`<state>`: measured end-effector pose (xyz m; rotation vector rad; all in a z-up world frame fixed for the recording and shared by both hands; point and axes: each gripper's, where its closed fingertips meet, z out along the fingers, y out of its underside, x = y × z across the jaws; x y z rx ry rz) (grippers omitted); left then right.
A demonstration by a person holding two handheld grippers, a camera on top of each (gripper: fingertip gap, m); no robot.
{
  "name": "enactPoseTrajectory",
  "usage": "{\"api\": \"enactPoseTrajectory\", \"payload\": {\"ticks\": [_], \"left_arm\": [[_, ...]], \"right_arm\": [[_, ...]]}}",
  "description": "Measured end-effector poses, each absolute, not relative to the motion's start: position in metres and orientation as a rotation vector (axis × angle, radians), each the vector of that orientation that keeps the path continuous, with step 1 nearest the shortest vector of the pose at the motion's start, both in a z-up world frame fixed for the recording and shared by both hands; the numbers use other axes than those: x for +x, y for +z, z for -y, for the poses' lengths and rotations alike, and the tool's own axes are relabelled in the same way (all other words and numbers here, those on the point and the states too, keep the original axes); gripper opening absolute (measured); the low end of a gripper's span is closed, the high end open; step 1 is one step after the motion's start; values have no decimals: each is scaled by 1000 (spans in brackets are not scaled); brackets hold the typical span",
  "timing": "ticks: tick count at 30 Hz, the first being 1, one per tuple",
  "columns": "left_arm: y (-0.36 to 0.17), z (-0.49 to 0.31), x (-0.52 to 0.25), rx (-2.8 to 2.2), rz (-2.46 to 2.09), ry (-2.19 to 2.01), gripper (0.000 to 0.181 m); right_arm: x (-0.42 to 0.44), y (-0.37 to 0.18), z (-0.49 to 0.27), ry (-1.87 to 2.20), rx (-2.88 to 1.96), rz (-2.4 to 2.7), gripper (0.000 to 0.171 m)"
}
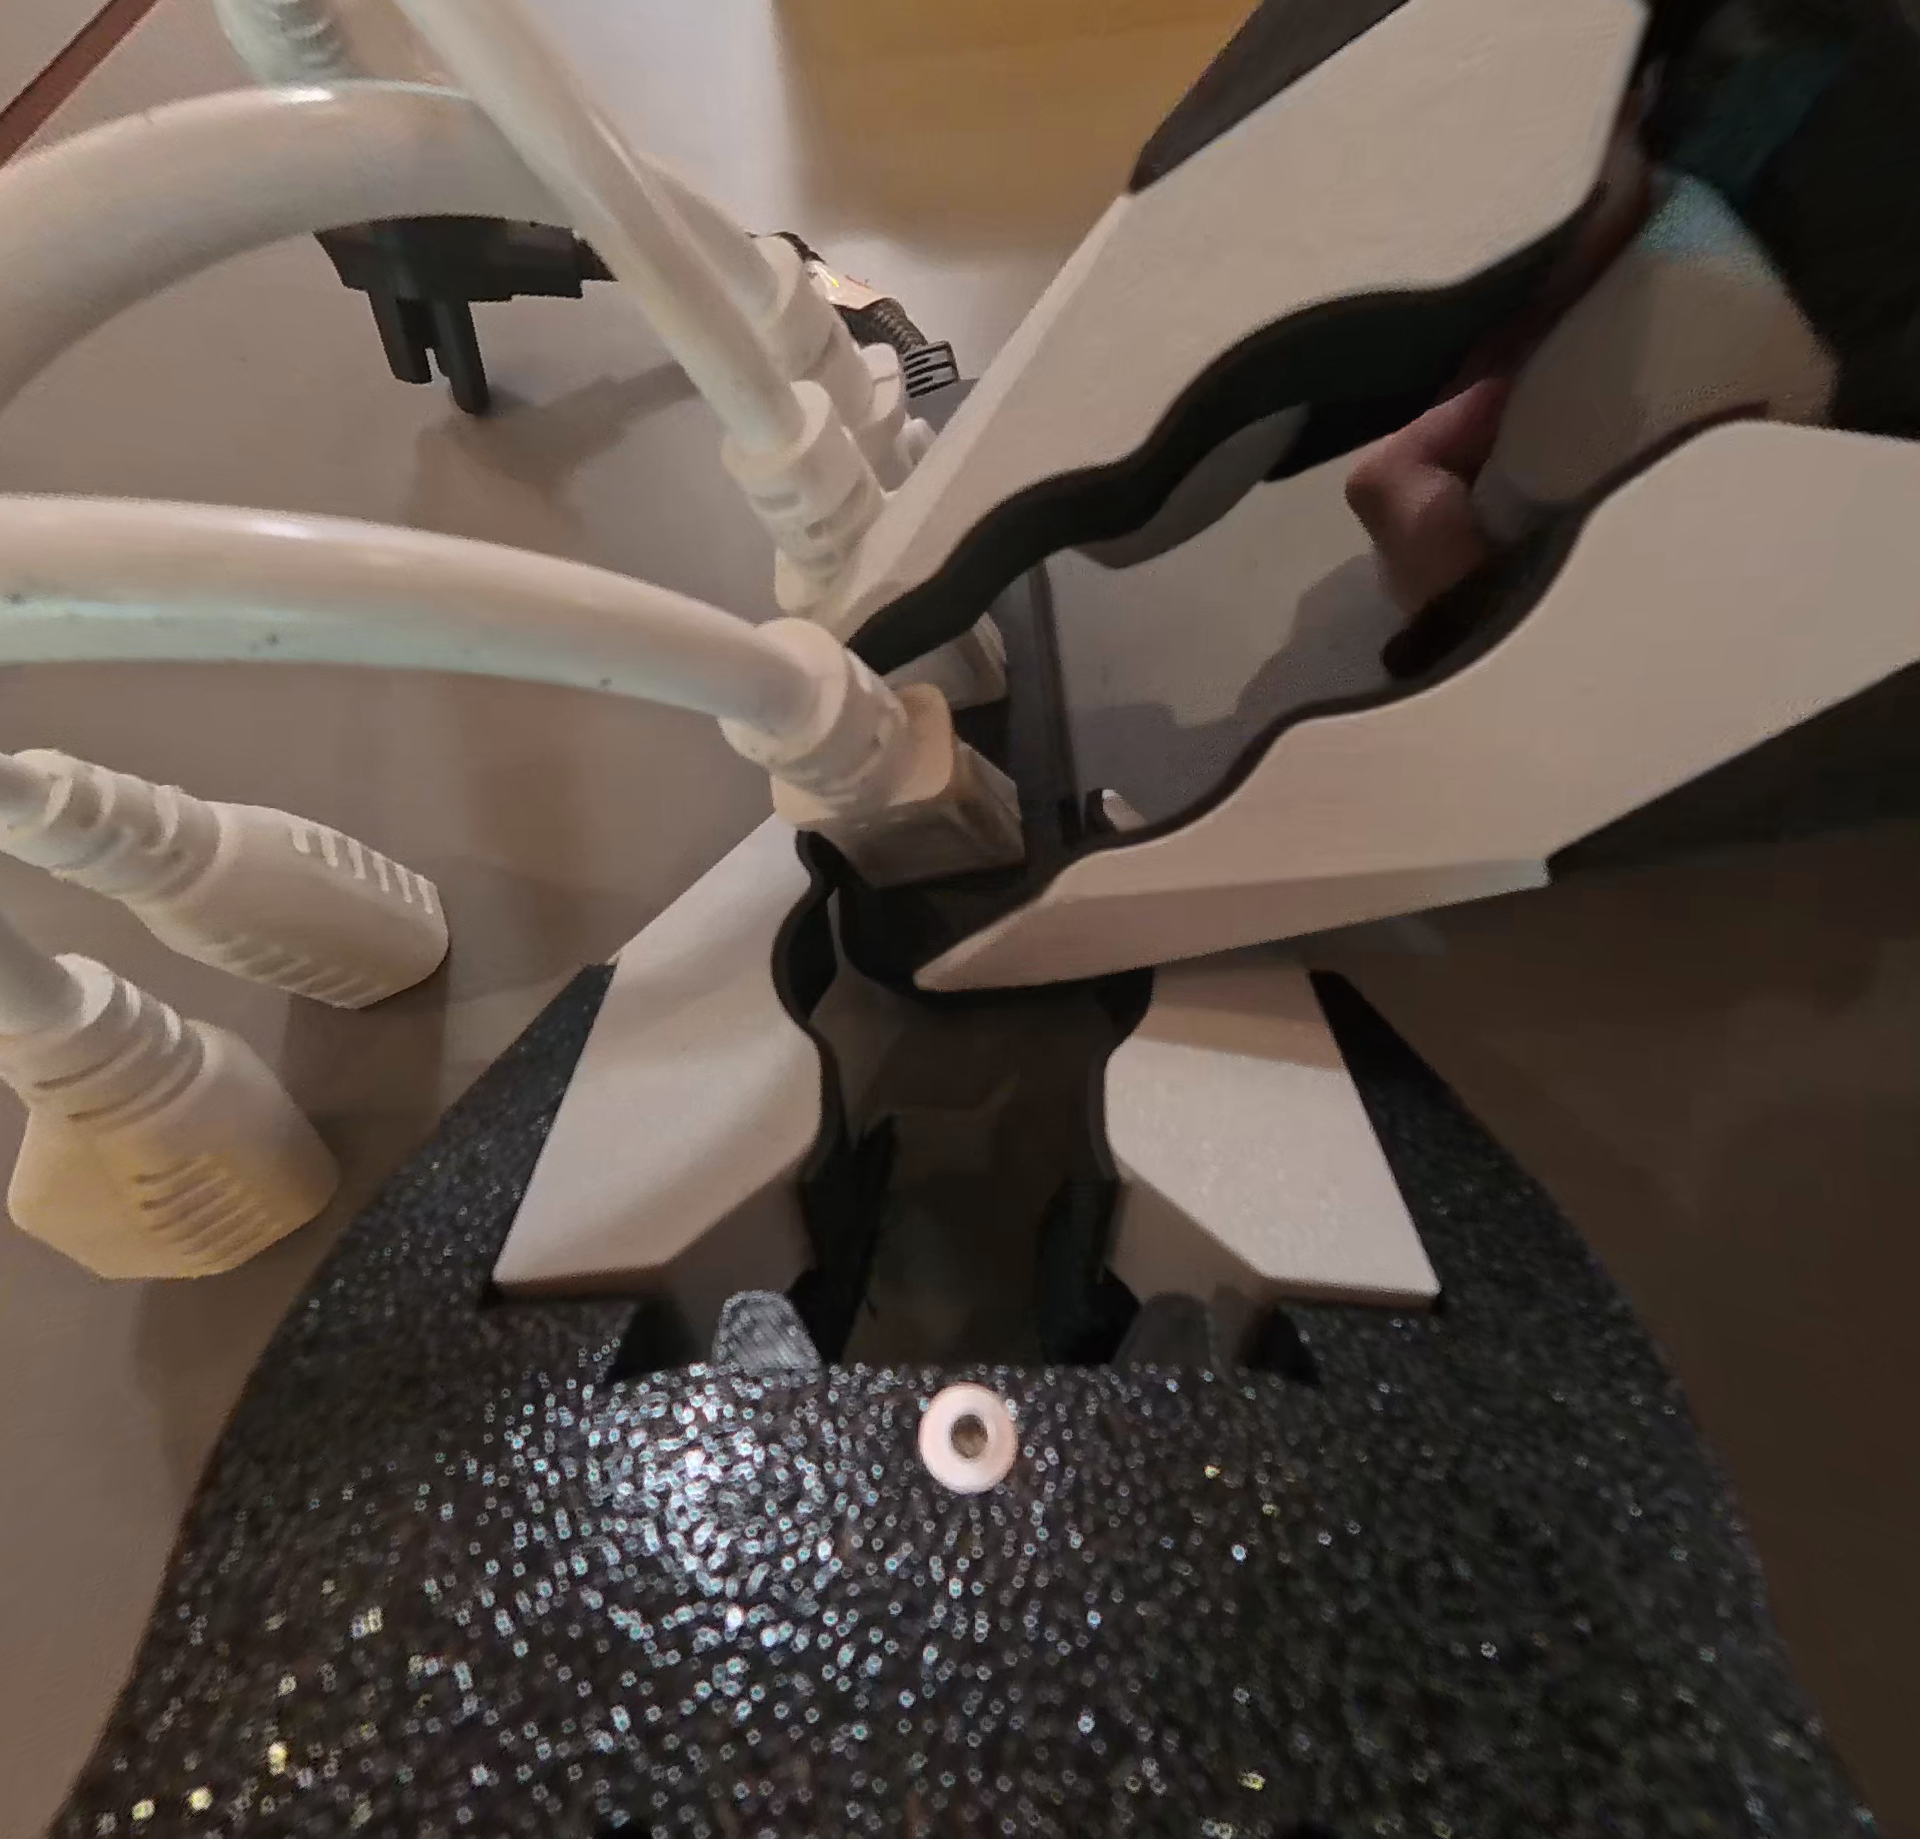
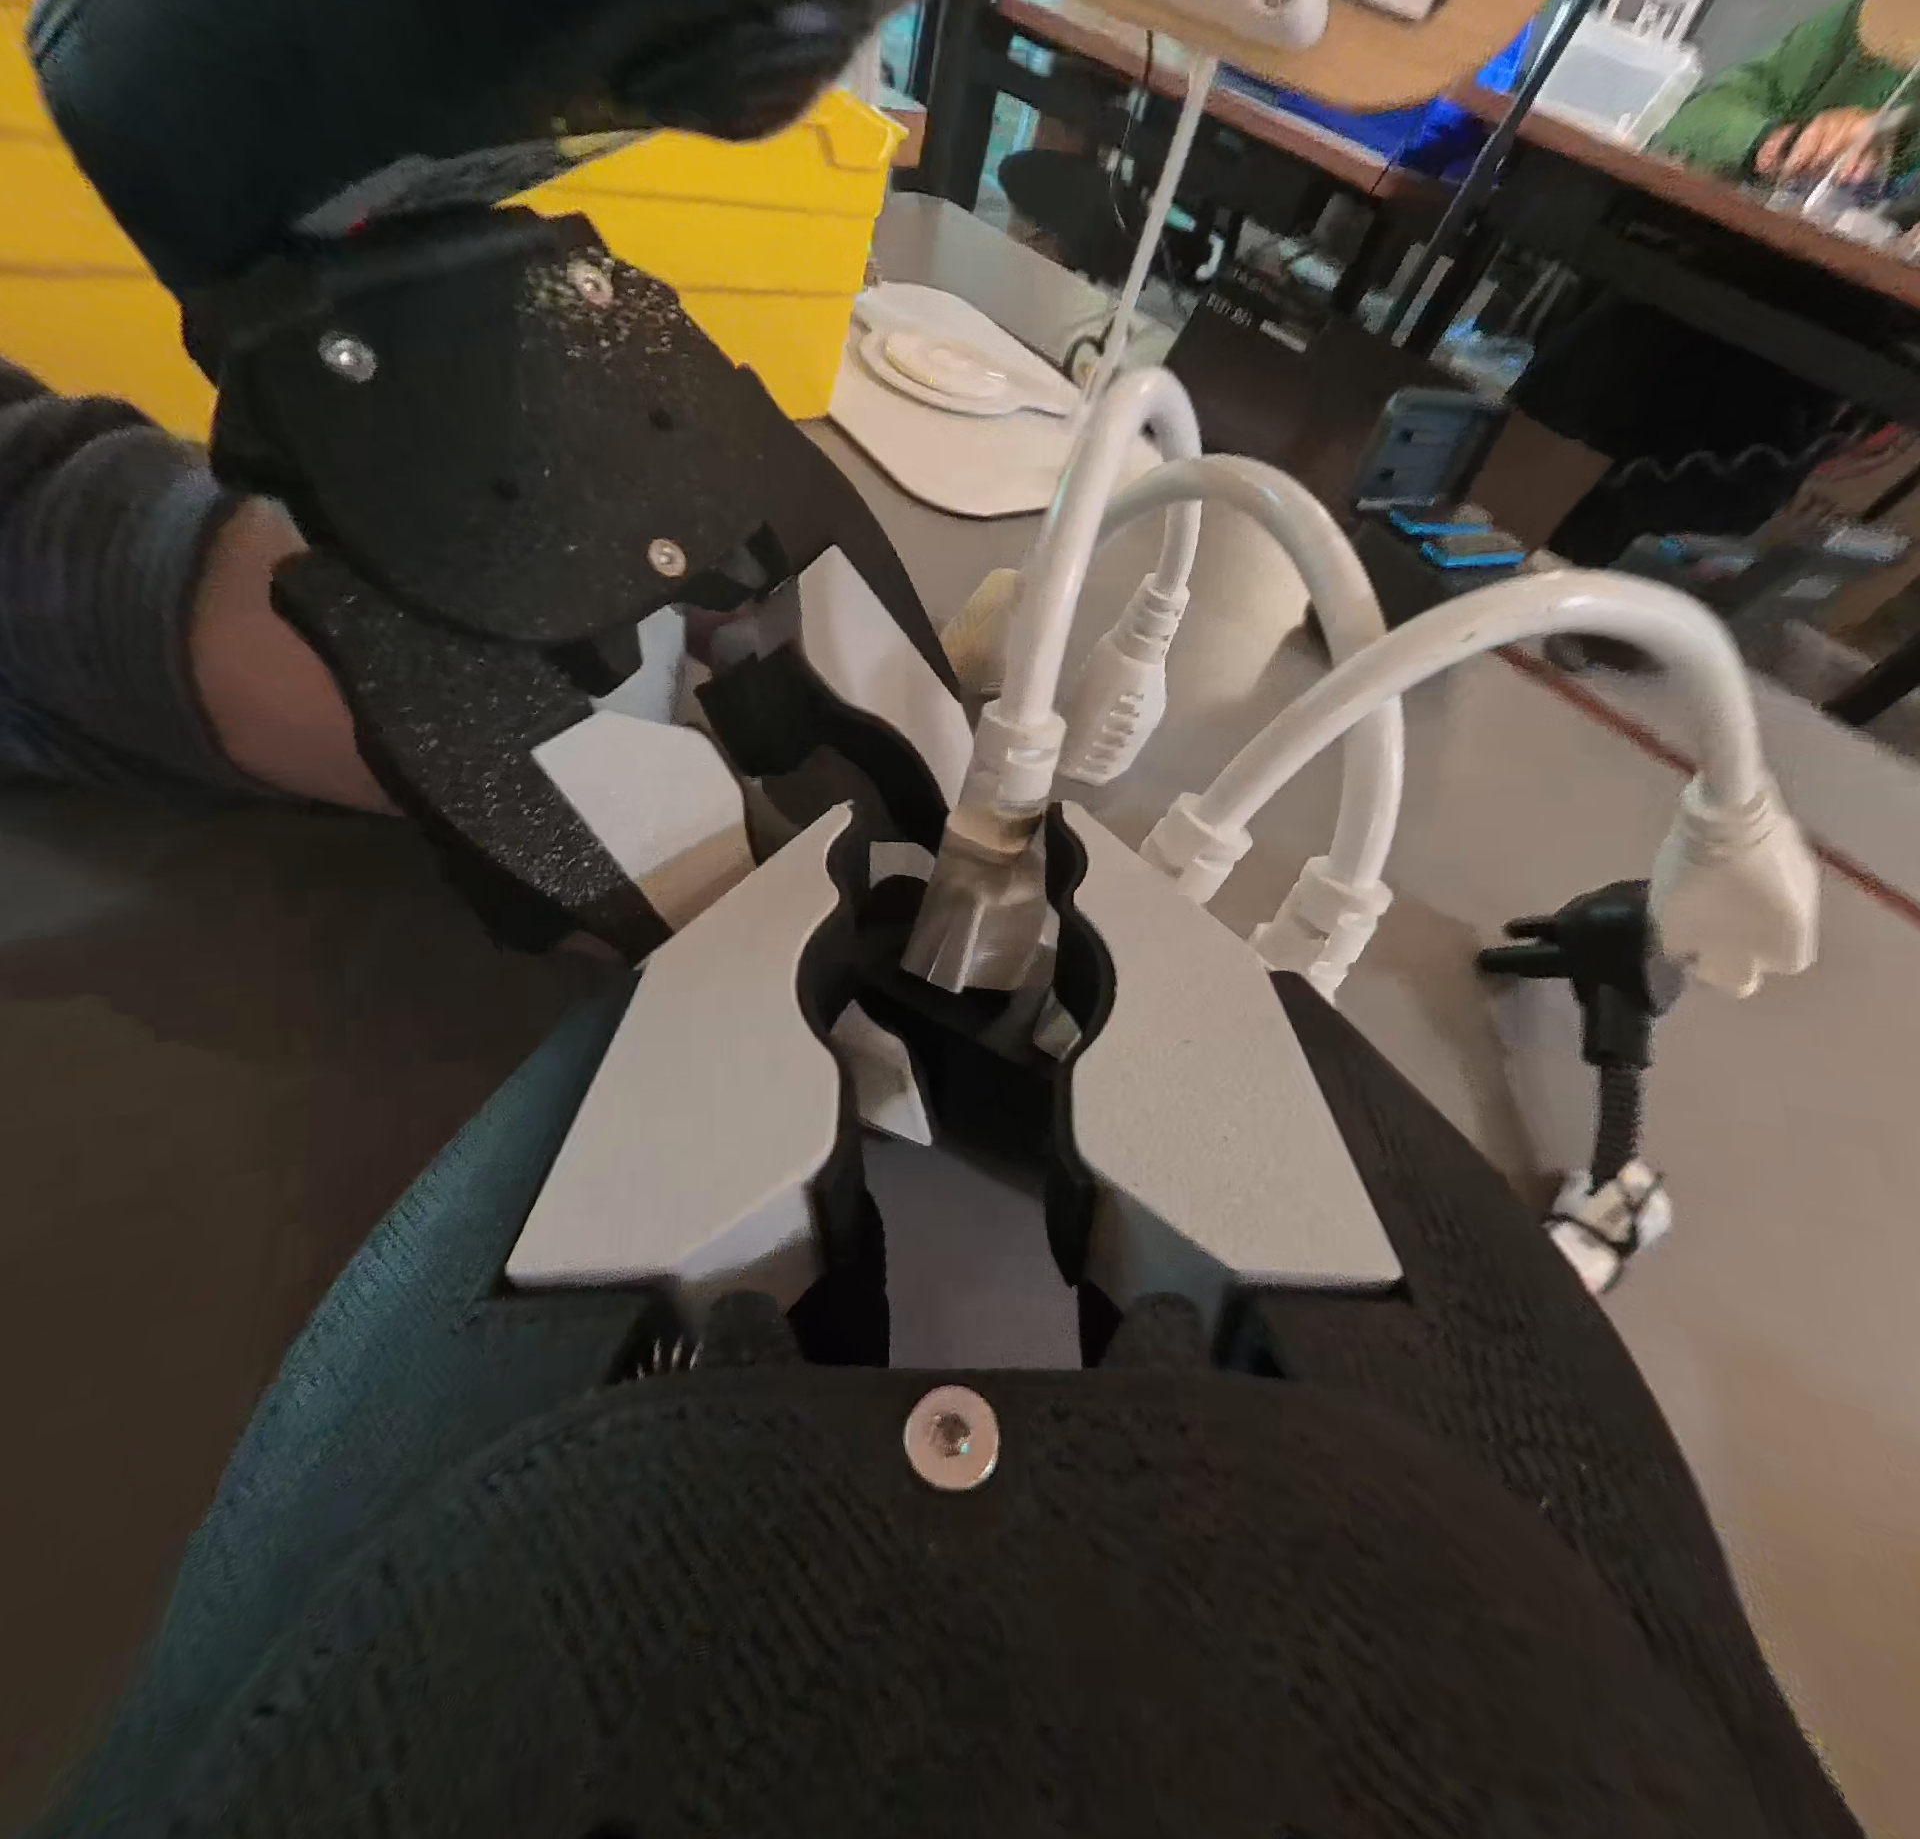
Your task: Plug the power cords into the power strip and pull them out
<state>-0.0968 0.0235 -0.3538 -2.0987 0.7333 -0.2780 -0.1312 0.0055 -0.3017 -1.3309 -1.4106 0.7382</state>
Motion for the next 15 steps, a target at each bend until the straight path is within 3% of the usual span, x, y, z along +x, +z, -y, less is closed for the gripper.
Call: {"api": "enactPoseTrajectory", "payload": {"ticks": [10, 12, 15], "left_arm": [[-353, -23, -97, -2084, -776, -305, 46], [-353, -22, -98, -2084, -782, -317, 46], [-353, -22, -97, -2081, -787, -313, 46]], "right_arm": [[-102, -260, -3, 432, -877, 1450, 59], [-97, -246, -10, 359, -819, 1439, 74], [-91, -225, -23, 289, -777, 1391, 112]]}}
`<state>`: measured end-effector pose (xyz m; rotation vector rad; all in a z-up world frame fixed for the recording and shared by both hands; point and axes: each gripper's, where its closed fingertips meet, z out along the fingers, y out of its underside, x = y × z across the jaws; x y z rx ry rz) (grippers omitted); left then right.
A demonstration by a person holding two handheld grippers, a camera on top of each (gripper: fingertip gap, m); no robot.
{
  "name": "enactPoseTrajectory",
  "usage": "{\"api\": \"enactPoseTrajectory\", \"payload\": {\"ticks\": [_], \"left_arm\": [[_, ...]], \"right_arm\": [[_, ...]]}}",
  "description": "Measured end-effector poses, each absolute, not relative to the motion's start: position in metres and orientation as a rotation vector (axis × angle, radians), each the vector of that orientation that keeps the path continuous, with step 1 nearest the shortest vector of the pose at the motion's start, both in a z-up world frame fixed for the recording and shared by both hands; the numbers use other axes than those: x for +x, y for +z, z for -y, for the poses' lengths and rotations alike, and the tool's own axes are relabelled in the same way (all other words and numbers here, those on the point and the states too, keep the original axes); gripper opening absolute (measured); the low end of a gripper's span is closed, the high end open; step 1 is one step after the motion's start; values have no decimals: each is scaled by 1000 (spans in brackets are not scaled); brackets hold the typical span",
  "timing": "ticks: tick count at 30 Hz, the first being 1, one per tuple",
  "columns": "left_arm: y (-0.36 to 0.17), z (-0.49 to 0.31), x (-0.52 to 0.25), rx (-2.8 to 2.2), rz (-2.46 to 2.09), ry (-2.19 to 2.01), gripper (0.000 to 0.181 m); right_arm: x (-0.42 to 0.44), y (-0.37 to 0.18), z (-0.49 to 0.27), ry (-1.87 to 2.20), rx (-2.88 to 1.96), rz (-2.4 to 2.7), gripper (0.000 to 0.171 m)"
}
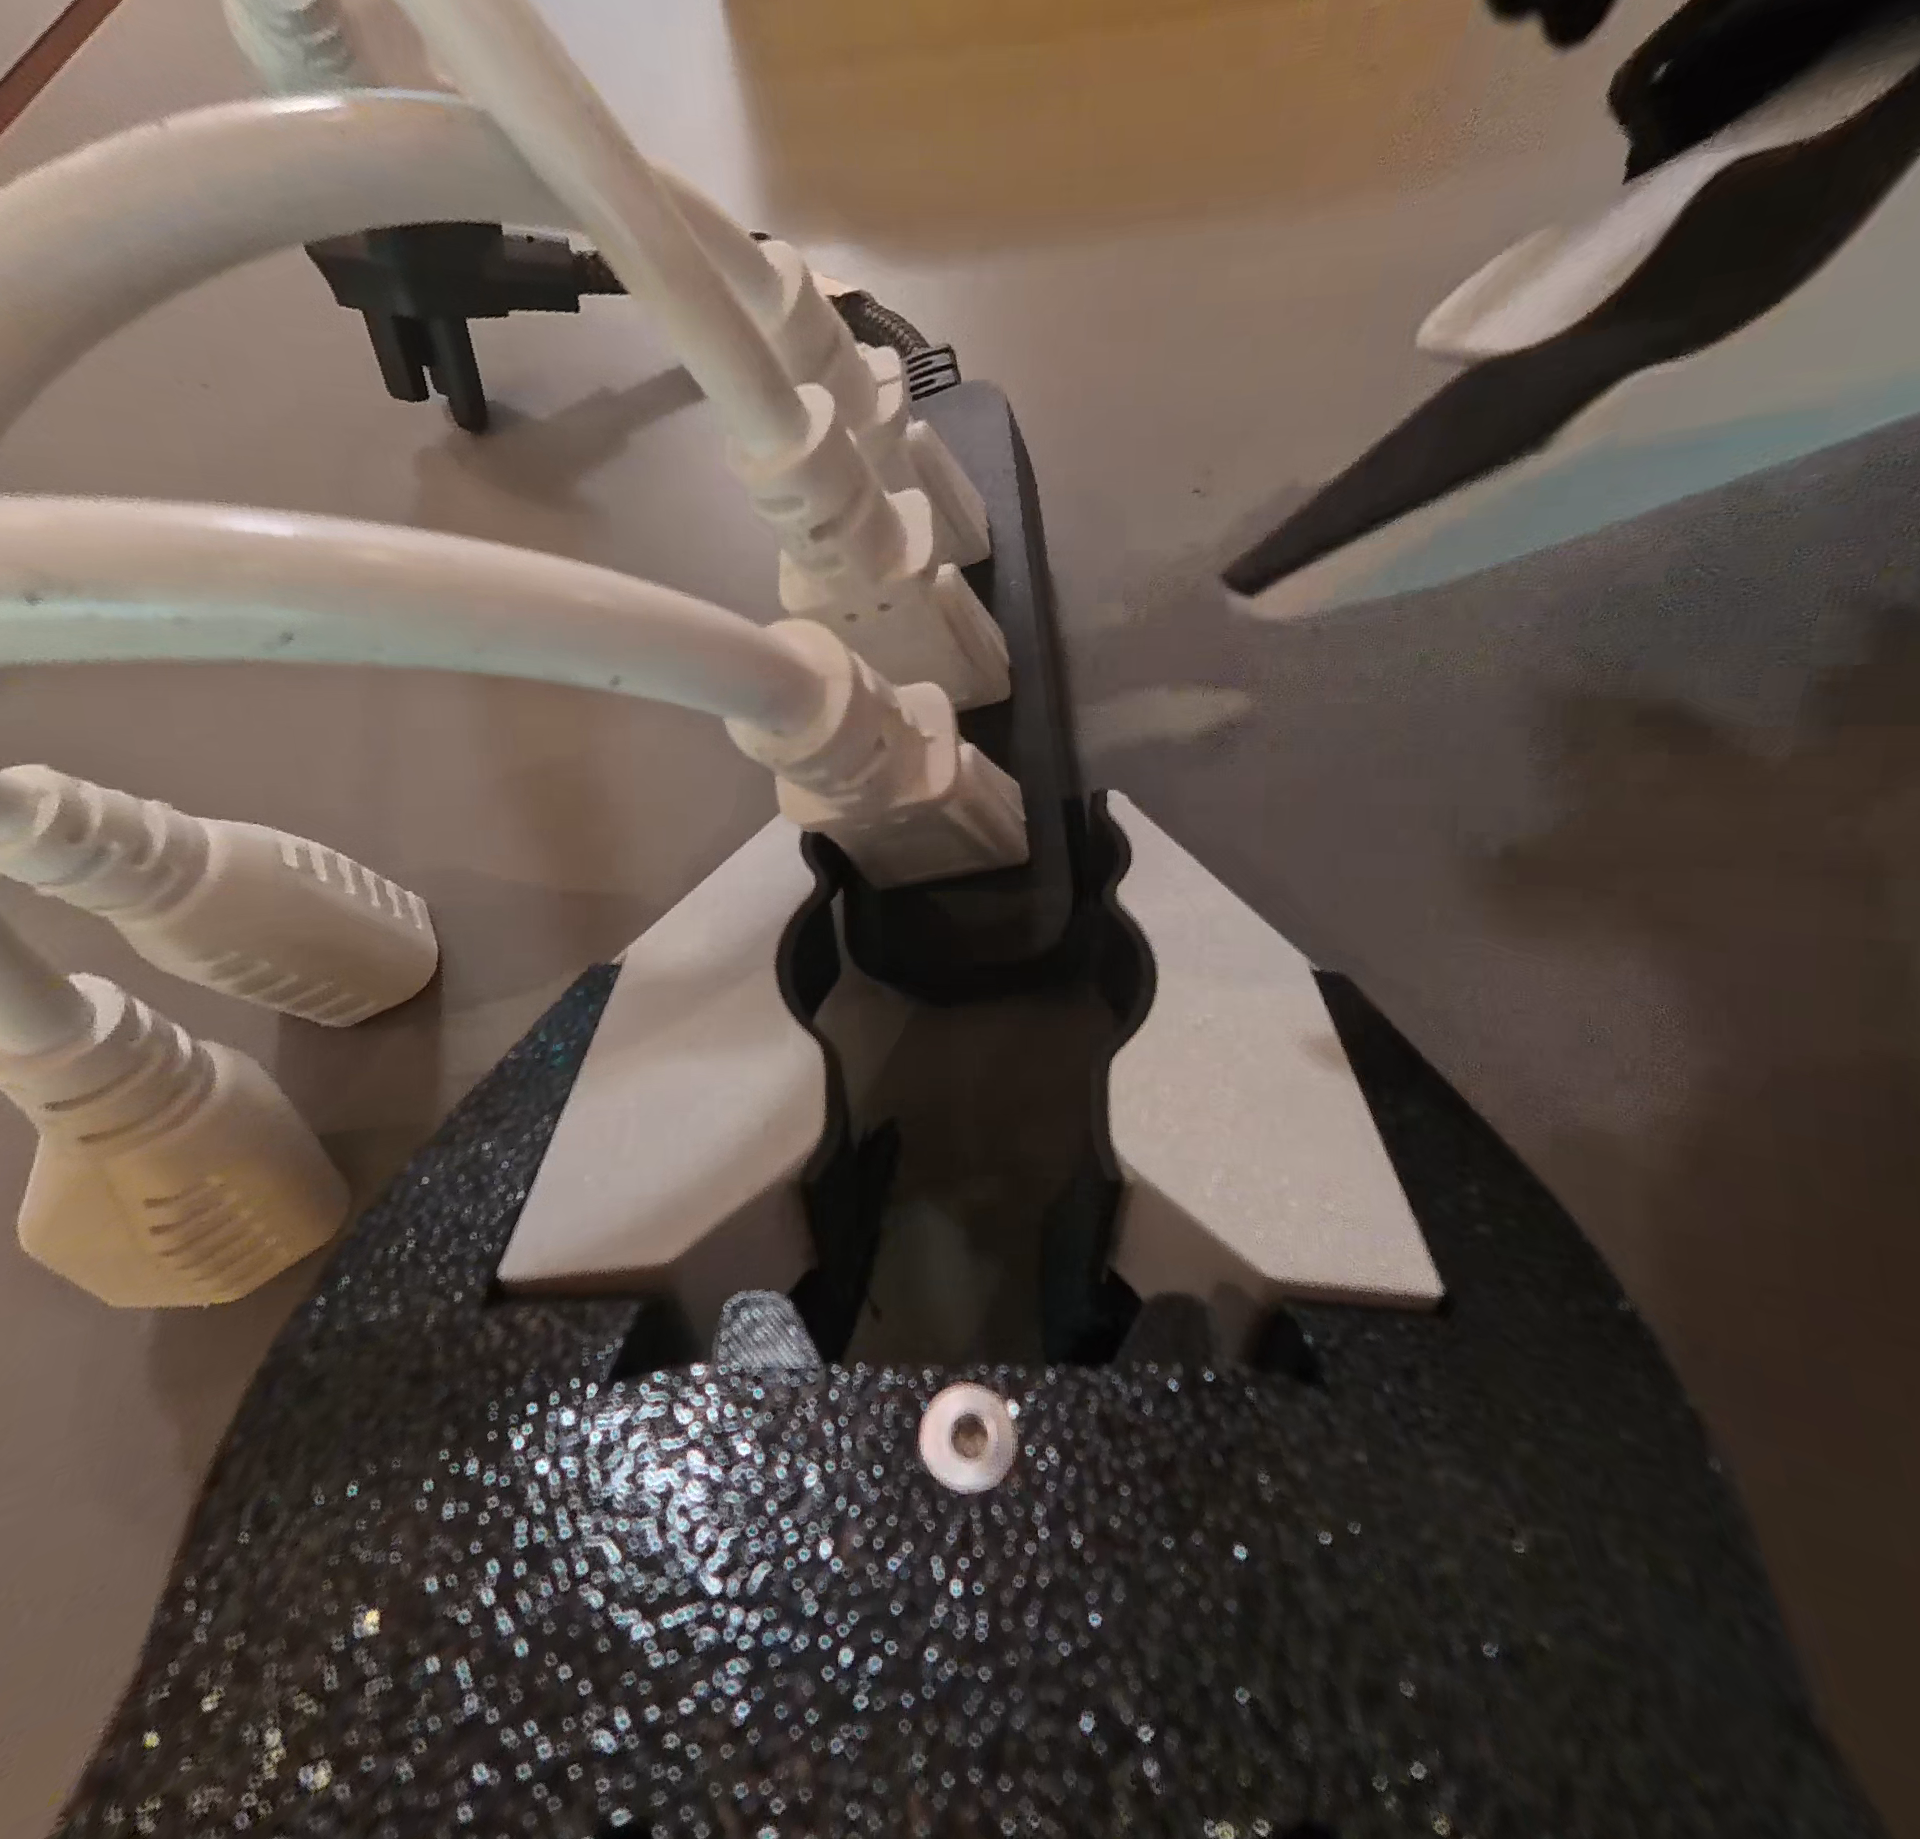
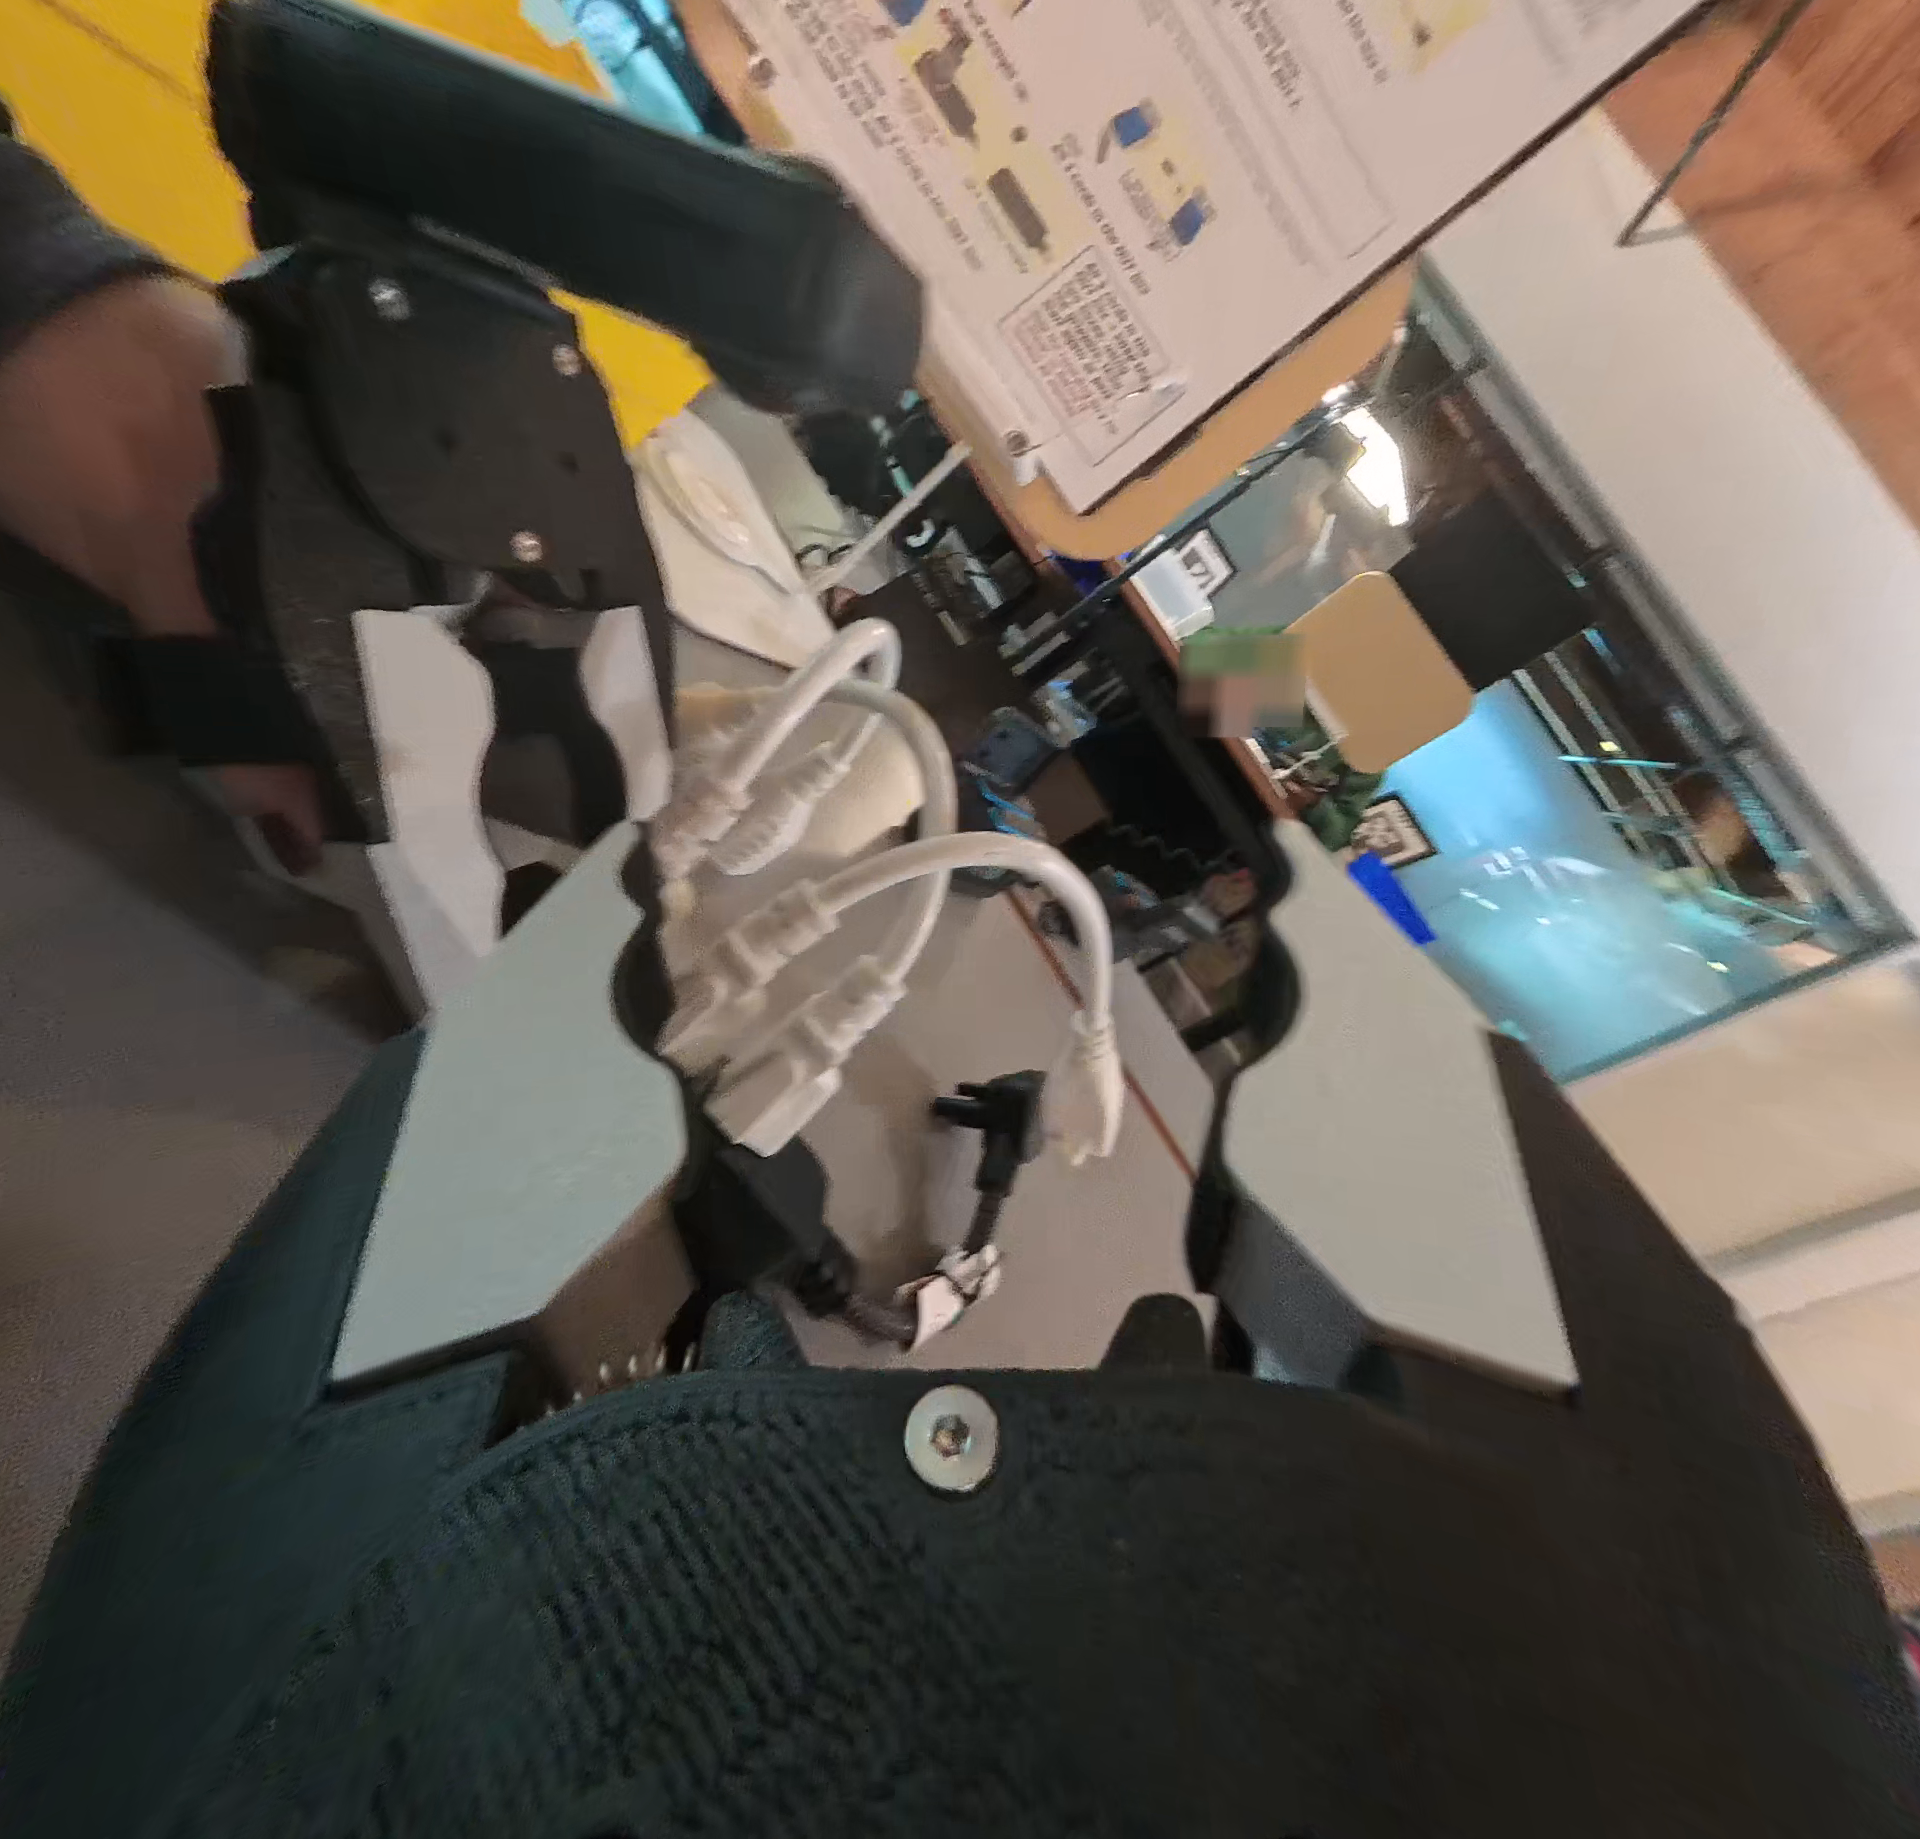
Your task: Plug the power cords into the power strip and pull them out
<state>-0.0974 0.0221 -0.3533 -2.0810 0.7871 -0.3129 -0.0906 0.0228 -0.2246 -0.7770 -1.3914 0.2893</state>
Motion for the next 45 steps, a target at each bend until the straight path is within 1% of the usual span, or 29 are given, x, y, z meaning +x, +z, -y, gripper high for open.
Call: {"api": "enactPoseTrajectory", "payload": {"ticks": [1, 2, 3, 4, 9, 10, 11, 12, 14, 15, 17, 18, 22, 31, 34, 37, 45], "left_arm": [[-353, -22, -97, -2081, -786, -315, 46], [-353, -22, -97, -2082, -786, -317, 46], [-353, -22, -97, -2082, -785, -318, 46], [-353, -22, -97, -2082, -785, -318, 46], [-353, -22, -97, -2083, -784, -322, 46], [-353, -22, -97, -2083, -784, -322, 46], [-353, -22, -97, -2083, -784, -323, 46], [-353, -22, -97, -2083, -784, -323, 46], [-353, -22, -97, -2083, -784, -324, 46], [-353, -22, -97, -2083, -784, -325, 46], [-353, -22, -97, -2083, -784, -325, 46], [-353, -22, -97, -2083, -783, -325, 46], [-353, -22, -97, -2083, -783, -325, 46], [-352, -22, -97, -2084, -783, -327, 46], [-352, -22, -97, -2084, -783, -327, 46], [-352, -22, -97, -2084, -782, -328, 46], [-352, -22, -97, -2084, -782, -328, 46]], "right_arm": [[-89, -217, -26, 288, -770, 1363, 130], [-88, -212, -29, 292, -774, 1342, 144], [-87, -209, -33, 291, -788, 1327, 153], [-86, -208, -36, 288, -803, 1321, 158], [-79, -204, -44, 184, -787, 1294, 158], [-78, -204, -45, 147, -774, 1296, 155], [-78, -206, -46, 103, -760, 1305, 147], [-77, -207, -46, 51, -739, 1317, 135], [-72, -195, -46, -99, -649, 1259, 124], [-66, -181, -42, -199, -557, 1185, 108], [-62, -170, -28, -377, -383, 1135, 67], [-64, -173, -26, -443, -342, 1158, 55], [-72, -196, -35, -625, -285, 1263, 45], [-73, -203, -38, -764, -201, 1304, 40], [-74, -210, -39, -801, -165, 1354, 29], [-77, -225, -32, -806, -69, 1444, 22], [-74, -236, -30, -815, -47, 1497, 21]]}}
